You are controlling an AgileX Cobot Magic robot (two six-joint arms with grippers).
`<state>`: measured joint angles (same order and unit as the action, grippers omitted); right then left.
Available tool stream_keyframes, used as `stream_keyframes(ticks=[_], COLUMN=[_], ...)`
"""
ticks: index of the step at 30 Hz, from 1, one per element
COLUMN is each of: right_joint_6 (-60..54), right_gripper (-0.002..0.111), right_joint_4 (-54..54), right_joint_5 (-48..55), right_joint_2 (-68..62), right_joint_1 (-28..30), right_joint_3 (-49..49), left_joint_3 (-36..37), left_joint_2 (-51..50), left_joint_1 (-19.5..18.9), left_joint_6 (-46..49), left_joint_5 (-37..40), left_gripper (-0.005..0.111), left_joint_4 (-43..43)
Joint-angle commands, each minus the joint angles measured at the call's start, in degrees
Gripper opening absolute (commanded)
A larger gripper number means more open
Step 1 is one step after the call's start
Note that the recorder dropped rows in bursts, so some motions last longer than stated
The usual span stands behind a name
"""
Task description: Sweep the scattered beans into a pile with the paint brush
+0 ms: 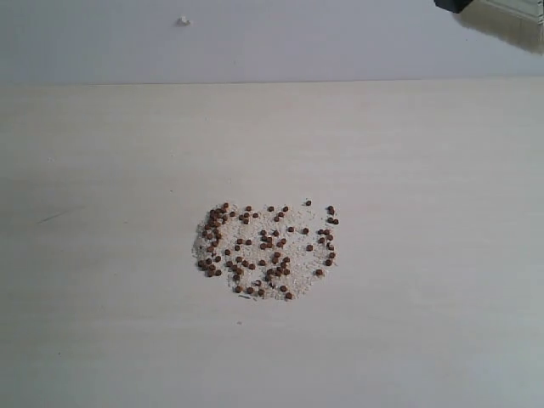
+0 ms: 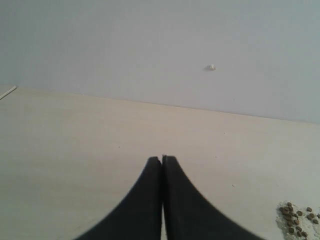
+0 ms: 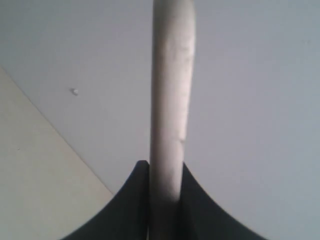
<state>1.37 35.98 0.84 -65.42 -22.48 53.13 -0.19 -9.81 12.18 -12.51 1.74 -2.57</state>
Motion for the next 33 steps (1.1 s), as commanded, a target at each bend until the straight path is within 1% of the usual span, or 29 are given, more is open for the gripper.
stream_keyframes(ticks=[1, 5, 6, 10, 13, 16, 18, 23, 27, 33], right_joint_6=[-3.2, -3.9, -6.2, -16.9, -20.1, -21.3, -23.0, -24.2, -25.7, -25.2], right_gripper=[0.000, 0.000, 0.000, 0.000, 0.000, 0.000, 0.000, 0.000, 0.000, 0.000], right_joint_4=[-10.6, -18.3, -21.6, -35.4, -39.9, -42.1, -43.4, -44.0, -44.5, -43.6], right_joint_5=[-6.9, -19.5, -24.0, -36.9, -47.3, -53.3, -55.5, -56.1, -56.0, -56.0], right_joint_2=[-2.8, -2.6, -2.1, 0.1, 2.5, 5.6, 8.1, 14.2, 15.5, 11.6], right_joint_1=[6.9, 10.8, 11.5, 12.5, 12.5, 12.5, 12.5, 12.5, 12.5, 12.5], right_joint_3=[-1.3, -8.5, -11.7, -21.8, -30.1, -36.7, -40.2, -45.8, -47.0, -46.7], left_joint_3=[0.2, 0.2, 0.2, 0.2, 0.2, 0.2, 0.2, 0.2, 0.2, 0.2], left_joint_2=[0.5, 0.5, 0.5, 0.5, 0.5, 0.5, 0.5, 0.5, 0.5, 0.5], left_joint_1=[-0.2, -0.2, -0.2, -0.2, -0.2, -0.2, -0.2, -0.2, -0.2, -0.2], left_joint_6=[0.1, 0.1, 0.1, 0.1, 0.1, 0.1, 0.1, 0.1, 0.1, 0.1], left_joint_5=[0.1, 0.1, 0.1, 0.1, 0.1, 0.1, 0.1, 0.1, 0.1, 0.1], left_gripper=[0.000, 0.000, 0.000, 0.000, 0.000, 0.000, 0.000, 0.000, 0.000, 0.000], left_joint_4=[0.3, 0.3, 0.3, 0.3, 0.3, 0.3, 0.3, 0.3, 0.3, 0.3])
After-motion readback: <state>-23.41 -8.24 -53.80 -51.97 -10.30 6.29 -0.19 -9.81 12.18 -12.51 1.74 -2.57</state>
